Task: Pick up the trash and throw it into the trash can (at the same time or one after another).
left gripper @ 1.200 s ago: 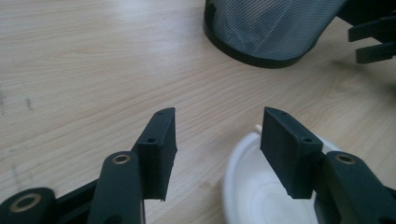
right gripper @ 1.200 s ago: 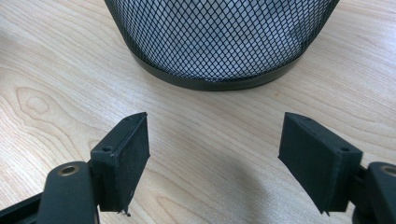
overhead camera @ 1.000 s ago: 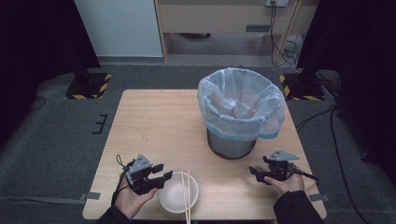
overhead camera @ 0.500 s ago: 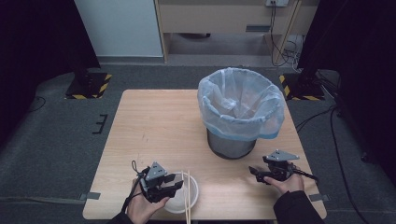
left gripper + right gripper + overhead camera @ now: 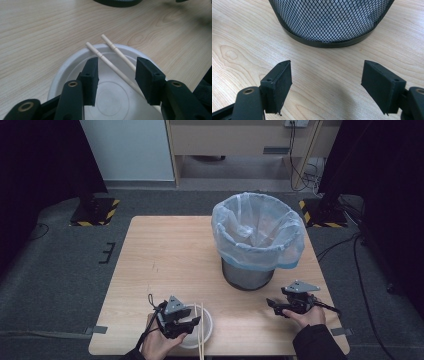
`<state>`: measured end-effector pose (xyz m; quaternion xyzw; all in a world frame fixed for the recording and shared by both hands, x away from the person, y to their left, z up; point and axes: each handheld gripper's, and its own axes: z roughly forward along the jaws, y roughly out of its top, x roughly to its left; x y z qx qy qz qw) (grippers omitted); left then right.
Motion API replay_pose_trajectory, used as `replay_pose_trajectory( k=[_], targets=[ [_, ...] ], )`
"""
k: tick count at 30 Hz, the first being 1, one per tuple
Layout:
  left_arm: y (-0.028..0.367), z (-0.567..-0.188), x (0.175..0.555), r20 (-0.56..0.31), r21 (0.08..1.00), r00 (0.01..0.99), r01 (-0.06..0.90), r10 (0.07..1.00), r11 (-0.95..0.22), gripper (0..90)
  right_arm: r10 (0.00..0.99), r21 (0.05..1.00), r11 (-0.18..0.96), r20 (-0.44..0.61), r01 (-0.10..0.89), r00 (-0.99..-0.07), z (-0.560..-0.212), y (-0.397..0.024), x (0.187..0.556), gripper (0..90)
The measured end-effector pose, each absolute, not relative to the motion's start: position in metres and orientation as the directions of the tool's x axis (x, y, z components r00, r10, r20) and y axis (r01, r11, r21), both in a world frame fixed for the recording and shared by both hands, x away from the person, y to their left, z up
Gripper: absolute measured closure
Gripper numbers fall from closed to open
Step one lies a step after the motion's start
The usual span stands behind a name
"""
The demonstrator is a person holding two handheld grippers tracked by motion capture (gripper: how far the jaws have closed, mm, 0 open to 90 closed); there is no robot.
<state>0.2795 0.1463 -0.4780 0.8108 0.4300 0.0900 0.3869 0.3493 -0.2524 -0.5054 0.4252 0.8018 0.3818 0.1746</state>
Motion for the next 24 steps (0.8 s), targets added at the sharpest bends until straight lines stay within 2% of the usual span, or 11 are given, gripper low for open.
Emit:
replay_pose_trajectory(
  k=[11, 24],
  targets=[
    [0.1461, -0.4834, 0.2829, -0.16, 0.687, 0.609, 0.634, 0.777, -0.355, 53.2, 0.815, 0.76, 0.347, 0.046, 0.55, -0.578, -0.5055, -0.2522, 0.3493, 24.5],
    [0.1509, -0.4854, 0.2883, -0.139, 0.676, 0.599, 0.639, 0.789, -0.367, 60.5, 0.814, 0.758, 0.348, 0.047, 0.551, -0.579, -0.5056, -0.2521, 0.3494, 24.5]
  ],
)
